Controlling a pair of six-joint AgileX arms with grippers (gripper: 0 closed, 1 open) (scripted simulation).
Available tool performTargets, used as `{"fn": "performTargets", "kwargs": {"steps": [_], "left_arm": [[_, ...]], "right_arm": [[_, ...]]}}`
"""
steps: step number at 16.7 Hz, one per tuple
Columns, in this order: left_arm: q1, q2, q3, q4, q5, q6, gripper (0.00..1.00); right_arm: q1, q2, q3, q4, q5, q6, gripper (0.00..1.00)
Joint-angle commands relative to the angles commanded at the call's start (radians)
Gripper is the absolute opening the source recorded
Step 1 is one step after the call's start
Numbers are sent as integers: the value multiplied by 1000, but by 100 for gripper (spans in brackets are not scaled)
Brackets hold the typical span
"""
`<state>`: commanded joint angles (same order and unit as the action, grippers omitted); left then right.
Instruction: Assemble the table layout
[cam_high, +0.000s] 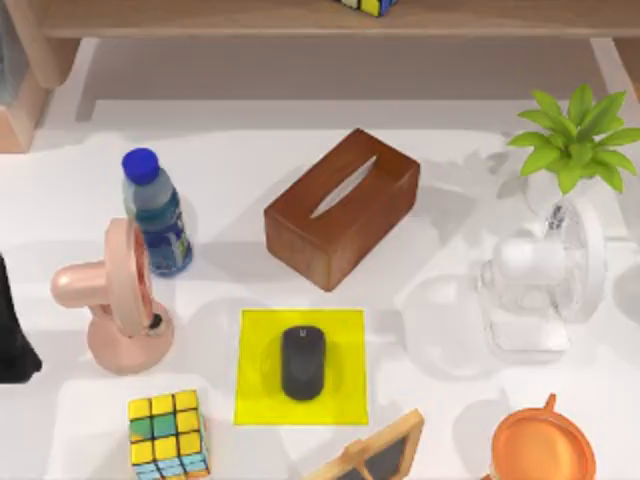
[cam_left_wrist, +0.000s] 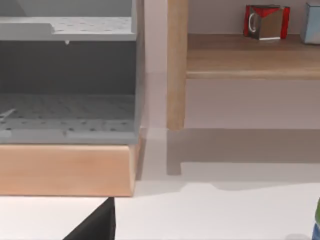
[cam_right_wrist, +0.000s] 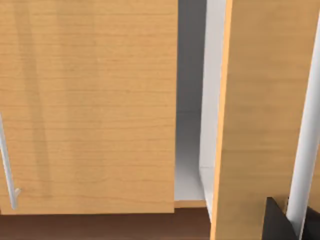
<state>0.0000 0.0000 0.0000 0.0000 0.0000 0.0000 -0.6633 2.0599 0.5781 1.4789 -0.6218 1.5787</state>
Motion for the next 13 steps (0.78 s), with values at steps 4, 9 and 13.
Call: {"fn": "performTargets", "kwargs": {"steps": [4, 9, 13], "left_arm": [[0, 0, 0, 0, 0, 0, 100], [0, 0, 0, 0, 0, 0, 100], [0, 0, 0, 0, 0, 0, 100]], "right_arm": [[70, 52, 127, -78, 66, 0, 0], [77, 62, 143, -96, 78, -6, 0], [99, 95, 219, -133, 107, -2, 0]]}}
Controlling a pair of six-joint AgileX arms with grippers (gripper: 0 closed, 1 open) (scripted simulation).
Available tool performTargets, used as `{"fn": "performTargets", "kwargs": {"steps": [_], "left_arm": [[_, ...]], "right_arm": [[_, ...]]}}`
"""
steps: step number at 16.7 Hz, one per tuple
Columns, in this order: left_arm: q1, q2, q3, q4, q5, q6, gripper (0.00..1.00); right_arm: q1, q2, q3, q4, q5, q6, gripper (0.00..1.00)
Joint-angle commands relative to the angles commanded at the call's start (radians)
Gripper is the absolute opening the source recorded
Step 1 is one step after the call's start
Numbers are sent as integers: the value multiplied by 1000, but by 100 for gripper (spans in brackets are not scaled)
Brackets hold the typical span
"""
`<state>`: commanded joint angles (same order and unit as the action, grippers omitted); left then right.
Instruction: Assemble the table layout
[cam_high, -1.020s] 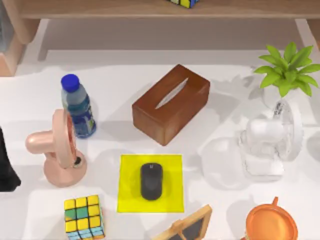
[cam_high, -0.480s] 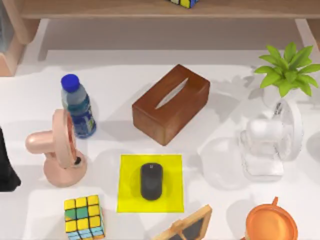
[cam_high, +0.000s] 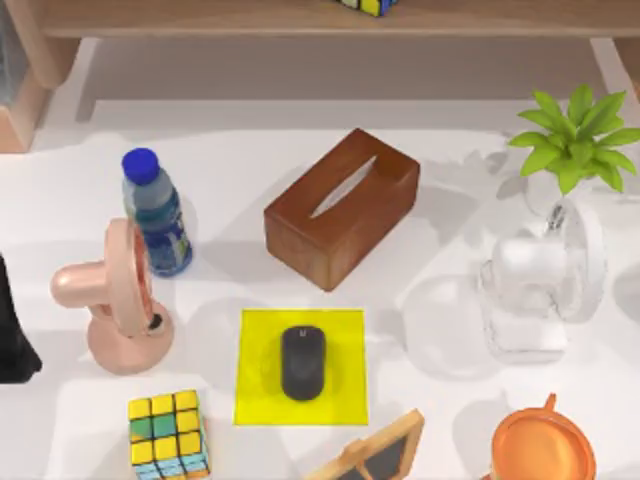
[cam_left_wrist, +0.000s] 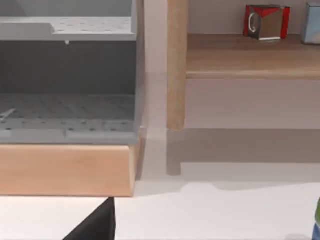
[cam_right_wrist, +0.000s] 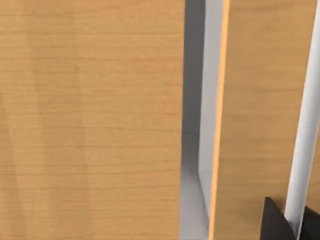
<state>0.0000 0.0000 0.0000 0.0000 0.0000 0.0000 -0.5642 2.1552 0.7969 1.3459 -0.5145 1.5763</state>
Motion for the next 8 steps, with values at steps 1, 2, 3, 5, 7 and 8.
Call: {"fn": "performTargets", "kwargs": {"steps": [1, 2, 3, 5, 7, 8], "left_arm": [[0, 0, 0, 0, 0, 0, 100], [0, 0, 0, 0, 0, 0, 100], [0, 0, 0, 0, 0, 0, 100], [0, 0, 0, 0, 0, 0, 100], [0, 0, 0, 0, 0, 0, 100], [0, 0, 0, 0, 0, 0, 100]], "right_arm": [[12, 16, 39, -20, 13, 1, 0], [26, 33, 79, -43, 26, 1, 0], [39, 49, 116, -64, 38, 1, 0], [60, 71, 164, -97, 56, -1, 0], [65, 75, 172, -103, 59, -3, 0], [65, 75, 172, -103, 59, -3, 0]]}}
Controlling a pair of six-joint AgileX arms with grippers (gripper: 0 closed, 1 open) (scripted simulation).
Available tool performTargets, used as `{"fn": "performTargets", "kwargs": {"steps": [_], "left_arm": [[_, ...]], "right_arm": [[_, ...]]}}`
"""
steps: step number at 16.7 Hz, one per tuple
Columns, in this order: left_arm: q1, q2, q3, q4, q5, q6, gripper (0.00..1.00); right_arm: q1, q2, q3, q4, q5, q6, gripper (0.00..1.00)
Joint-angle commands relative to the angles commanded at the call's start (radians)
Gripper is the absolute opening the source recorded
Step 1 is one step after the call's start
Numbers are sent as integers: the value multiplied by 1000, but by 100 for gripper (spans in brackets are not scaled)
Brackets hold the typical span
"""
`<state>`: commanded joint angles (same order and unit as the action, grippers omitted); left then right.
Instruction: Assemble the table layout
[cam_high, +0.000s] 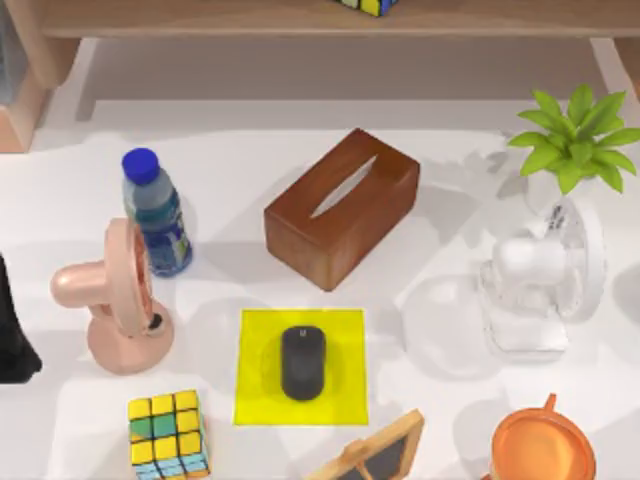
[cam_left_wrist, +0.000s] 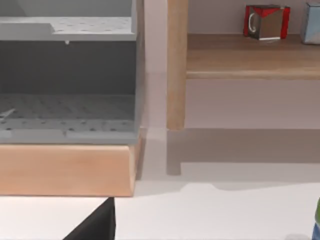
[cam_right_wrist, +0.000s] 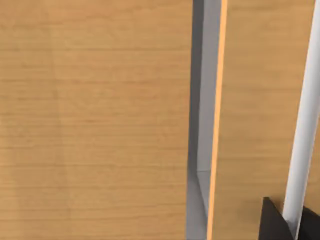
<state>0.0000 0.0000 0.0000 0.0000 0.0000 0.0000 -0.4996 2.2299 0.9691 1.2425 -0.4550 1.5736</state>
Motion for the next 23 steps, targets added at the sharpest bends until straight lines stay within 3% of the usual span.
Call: {"fn": "performTargets", "kwargs": {"steps": [4, 10, 15, 23], "left_arm": [[0, 0, 0, 0, 0, 0, 100], [0, 0, 0, 0, 0, 0, 100], [0, 0, 0, 0, 0, 0, 100], [0, 0, 0, 0, 0, 0, 100]], "right_arm": [[5, 30, 36, -32, 15, 1, 0], [49, 112, 259, -138, 53, 0, 0], [58, 127, 277, -154, 66, -2, 0], [58, 127, 277, -154, 66, -2, 60]]}}
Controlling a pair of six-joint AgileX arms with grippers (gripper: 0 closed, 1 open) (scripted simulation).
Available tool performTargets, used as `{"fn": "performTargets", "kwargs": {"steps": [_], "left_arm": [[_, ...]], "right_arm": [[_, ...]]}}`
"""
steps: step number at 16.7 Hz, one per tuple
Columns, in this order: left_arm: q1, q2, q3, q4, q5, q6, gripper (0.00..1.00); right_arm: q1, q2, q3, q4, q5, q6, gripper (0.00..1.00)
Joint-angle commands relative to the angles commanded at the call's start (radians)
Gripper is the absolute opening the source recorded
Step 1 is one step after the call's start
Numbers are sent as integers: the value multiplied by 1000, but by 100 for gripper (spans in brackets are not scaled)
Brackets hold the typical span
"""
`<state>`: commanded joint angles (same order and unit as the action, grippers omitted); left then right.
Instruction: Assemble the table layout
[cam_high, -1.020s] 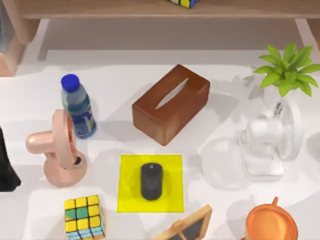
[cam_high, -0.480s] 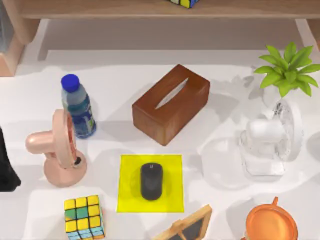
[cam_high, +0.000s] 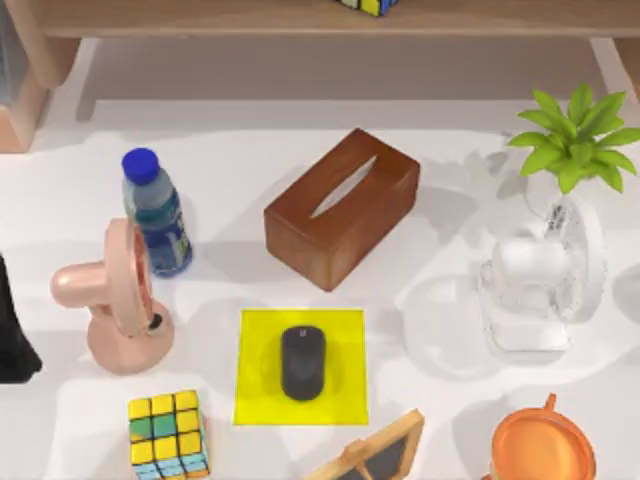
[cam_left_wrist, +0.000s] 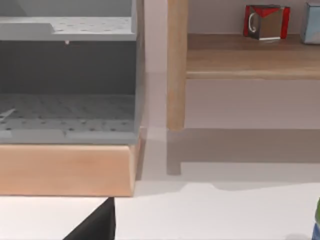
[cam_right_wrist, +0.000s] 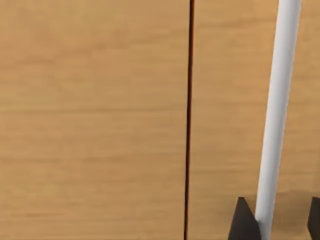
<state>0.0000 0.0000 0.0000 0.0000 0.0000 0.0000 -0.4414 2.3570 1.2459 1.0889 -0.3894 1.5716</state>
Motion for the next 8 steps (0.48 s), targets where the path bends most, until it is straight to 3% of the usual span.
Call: {"fn": "performTargets", "kwargs": {"steps": [5, 8], "left_arm": [[0, 0, 0, 0, 0, 0, 100], [0, 0, 0, 0, 0, 0, 100]], "right_arm": [[0, 0, 0, 0, 0, 0, 98], [0, 0, 0, 0, 0, 0, 100]]}}
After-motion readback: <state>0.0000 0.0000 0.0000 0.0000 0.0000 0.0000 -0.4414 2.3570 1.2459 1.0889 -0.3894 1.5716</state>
